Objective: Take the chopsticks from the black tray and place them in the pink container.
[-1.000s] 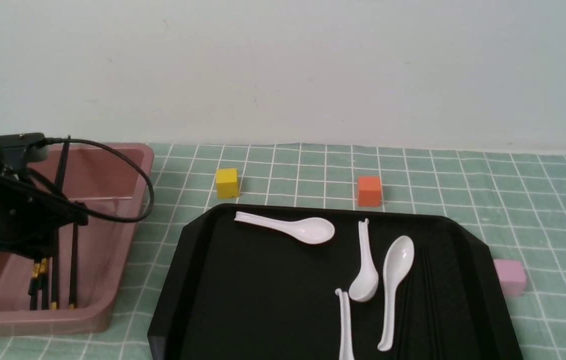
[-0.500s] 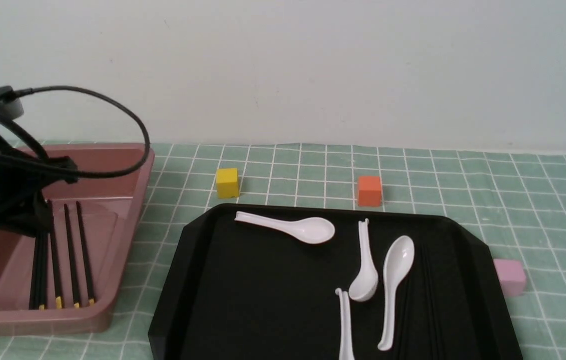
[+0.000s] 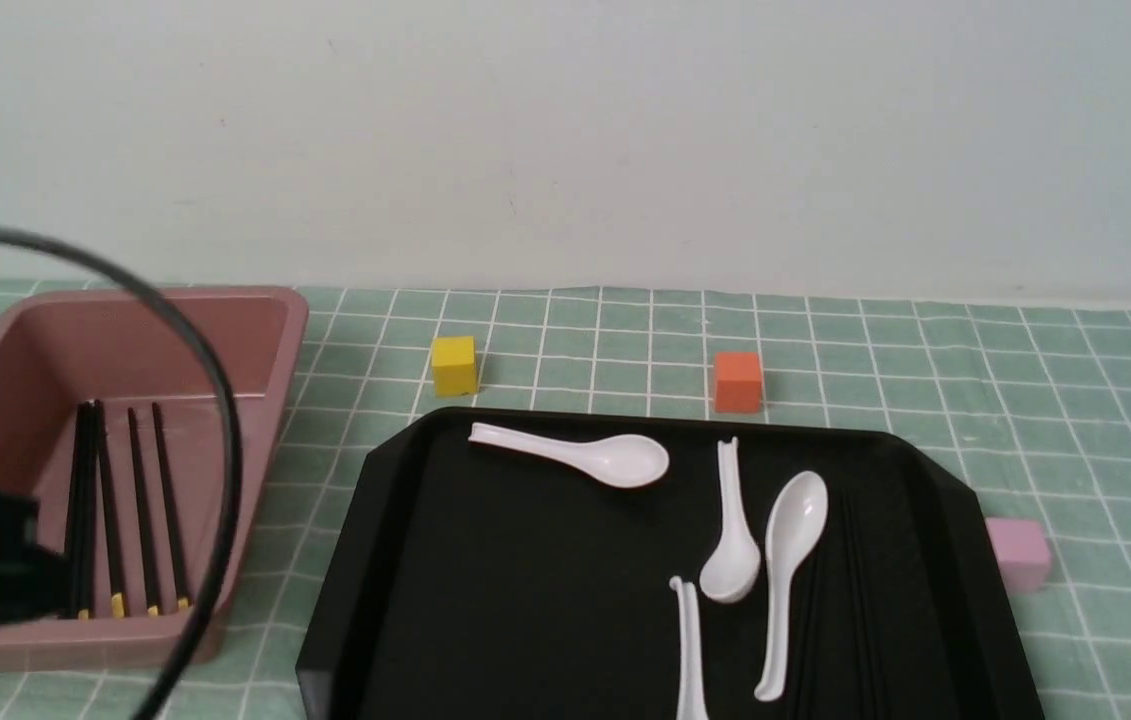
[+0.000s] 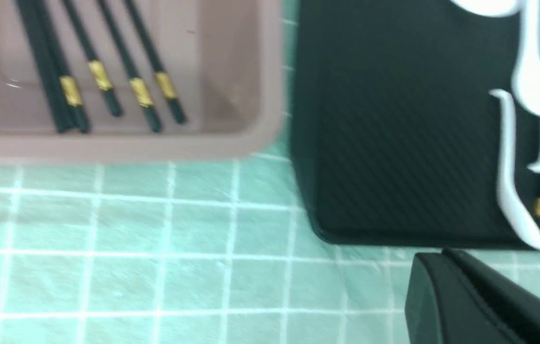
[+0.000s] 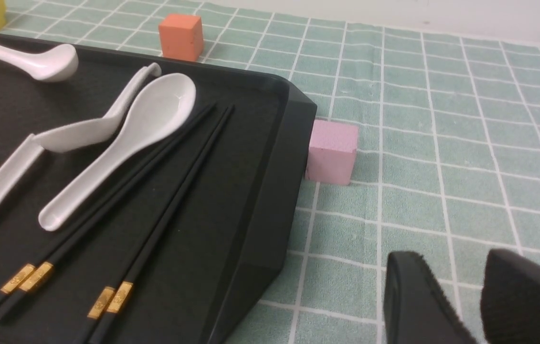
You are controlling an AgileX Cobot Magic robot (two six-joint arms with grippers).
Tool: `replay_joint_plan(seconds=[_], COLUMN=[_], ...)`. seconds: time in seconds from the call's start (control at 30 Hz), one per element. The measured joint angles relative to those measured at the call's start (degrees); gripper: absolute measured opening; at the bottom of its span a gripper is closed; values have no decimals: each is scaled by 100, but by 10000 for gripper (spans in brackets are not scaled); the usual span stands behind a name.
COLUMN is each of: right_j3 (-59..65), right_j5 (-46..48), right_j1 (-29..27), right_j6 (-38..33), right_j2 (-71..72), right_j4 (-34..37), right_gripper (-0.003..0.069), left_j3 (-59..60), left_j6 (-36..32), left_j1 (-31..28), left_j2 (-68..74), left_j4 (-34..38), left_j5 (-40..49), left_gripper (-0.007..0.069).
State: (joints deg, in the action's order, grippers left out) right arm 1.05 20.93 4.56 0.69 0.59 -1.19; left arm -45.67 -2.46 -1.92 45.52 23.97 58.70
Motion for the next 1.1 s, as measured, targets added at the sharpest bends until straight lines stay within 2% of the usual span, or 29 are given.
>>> replay_joint_plan(seconds=[0.3,0.57,0.77,1.1], right_j3=[0,0,0,0], right_j5=[0,0,0,0], right_j1=[0,0,0,0], right_j6=[0,0,0,0], right_j2=[0,0,0,0], right_j4=[0,0,0,0], right_gripper=[240,240,240,240], left_j3=[1354,1652,1657,1661], left_j6=[-641,-786,-877,-1675], left_j1=[0,0,0,0], left_j2=[-2291,-2633,-2635,-2635], left_j4=[1289,1821,1840,1262], left_j5=[-894,-1449,-1496,-2074], left_gripper=[-13,-13,-13,-13])
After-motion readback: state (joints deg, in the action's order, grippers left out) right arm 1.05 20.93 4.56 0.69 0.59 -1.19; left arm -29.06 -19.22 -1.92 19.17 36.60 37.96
